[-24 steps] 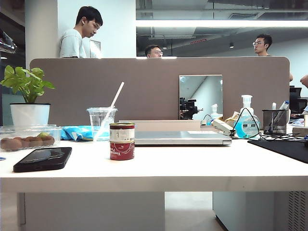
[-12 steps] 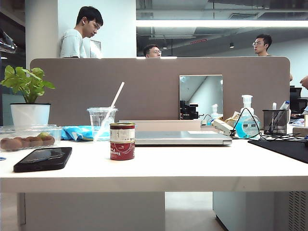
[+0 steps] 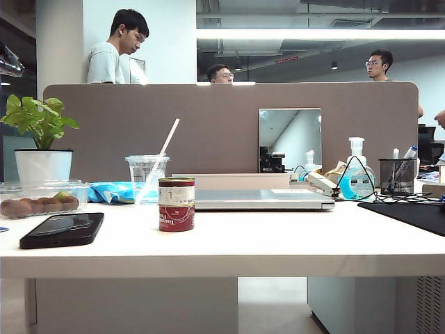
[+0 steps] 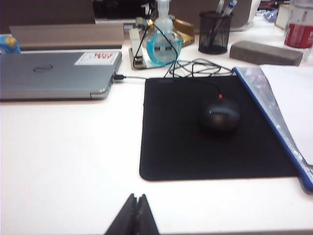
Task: Stack a can of tomatoes on the right onto the can of tomatoes on the left.
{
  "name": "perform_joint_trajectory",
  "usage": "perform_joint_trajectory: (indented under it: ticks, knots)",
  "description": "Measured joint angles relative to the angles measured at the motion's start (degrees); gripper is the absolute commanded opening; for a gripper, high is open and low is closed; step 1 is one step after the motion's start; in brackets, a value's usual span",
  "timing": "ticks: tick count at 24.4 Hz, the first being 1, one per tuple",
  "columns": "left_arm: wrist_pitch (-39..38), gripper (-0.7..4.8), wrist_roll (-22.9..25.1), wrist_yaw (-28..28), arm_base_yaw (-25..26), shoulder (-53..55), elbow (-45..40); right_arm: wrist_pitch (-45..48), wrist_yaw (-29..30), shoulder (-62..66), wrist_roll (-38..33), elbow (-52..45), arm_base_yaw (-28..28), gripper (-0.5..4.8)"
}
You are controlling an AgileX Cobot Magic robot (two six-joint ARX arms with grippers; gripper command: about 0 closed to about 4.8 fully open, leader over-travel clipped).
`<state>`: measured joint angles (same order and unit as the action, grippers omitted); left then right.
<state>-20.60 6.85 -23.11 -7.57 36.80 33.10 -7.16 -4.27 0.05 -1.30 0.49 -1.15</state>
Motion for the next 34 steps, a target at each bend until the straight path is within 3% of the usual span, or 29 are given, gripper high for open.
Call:
perform_joint_trajectory:
  ticks: [16,21,29,31,34]
  knots:
    - [0.00,-0.05,0.00,0.02,0.00,0.00,0.00,-0.59,0.00,0.00,0.00,0.00,0.00,-0.05]
    - [0.87,-0.04,0.02,6.45,0.24,-1.66,-0.15,-0.87,0.00,0.00,0.00,0.00,0.00,-0.05]
    - [20.57,-0.04,-0.48,7.10,6.05,-12.92,-16.28,-0.94,0.04,0.00,0.00,0.00,0.00,-0.05]
    - [29.42,-0.04,-3.02,10.27,8.76,-19.98,-23.12,-0.94,0.02,0.00,0.00,0.00,0.00,-0.05]
    - [30.75,-0.04,-5.70,15.08,10.43,-22.64,-26.23,-0.94,0.02,0.00,0.00,0.00,0.00,-0.05]
